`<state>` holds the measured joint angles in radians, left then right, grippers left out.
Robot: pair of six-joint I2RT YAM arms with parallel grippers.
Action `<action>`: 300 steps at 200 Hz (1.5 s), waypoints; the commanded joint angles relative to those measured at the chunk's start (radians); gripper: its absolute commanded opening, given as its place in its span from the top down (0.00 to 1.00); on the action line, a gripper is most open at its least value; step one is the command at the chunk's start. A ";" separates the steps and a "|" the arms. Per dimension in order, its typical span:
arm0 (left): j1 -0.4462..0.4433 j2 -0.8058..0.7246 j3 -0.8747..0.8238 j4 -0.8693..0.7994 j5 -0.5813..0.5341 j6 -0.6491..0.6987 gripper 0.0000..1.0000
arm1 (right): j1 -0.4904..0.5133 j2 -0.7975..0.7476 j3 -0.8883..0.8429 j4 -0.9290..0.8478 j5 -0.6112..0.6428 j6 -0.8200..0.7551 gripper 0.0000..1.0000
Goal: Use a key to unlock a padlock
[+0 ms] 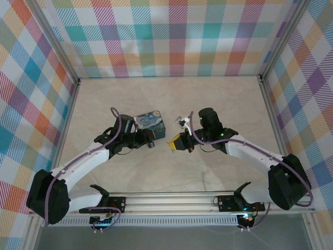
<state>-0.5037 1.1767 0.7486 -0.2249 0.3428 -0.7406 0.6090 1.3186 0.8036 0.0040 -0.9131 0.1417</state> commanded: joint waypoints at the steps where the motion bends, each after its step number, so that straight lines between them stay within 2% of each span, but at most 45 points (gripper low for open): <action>1: -0.006 -0.050 0.043 0.102 0.153 0.080 0.56 | -0.005 0.004 -0.026 0.053 -0.072 0.006 1.00; 38: -0.006 -0.063 -0.011 0.298 0.379 0.115 0.55 | -0.008 0.054 0.006 0.086 -0.108 0.045 1.00; 68: -0.007 -0.014 -0.014 0.326 0.484 0.144 0.56 | -0.017 0.089 0.042 0.102 -0.128 0.061 1.00; 114: -0.009 -0.023 -0.005 0.307 0.508 0.178 0.59 | -0.017 0.114 0.064 0.151 -0.144 0.097 1.00; 199: -0.013 -0.023 -0.010 0.311 0.525 0.186 0.79 | -0.018 0.126 0.091 0.140 -0.140 0.102 1.00; 269: -0.013 -0.028 -0.017 0.304 0.515 0.187 0.82 | -0.026 0.140 0.088 0.170 -0.138 0.127 1.00; 300: -0.013 -0.027 -0.017 0.298 0.511 0.192 0.88 | -0.033 0.156 0.091 0.207 -0.145 0.157 1.00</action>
<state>-0.5037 1.1568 0.7406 0.0578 0.8402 -0.5743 0.5850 1.4540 0.8616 0.1551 -1.0264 0.2745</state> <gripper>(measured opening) 0.139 0.048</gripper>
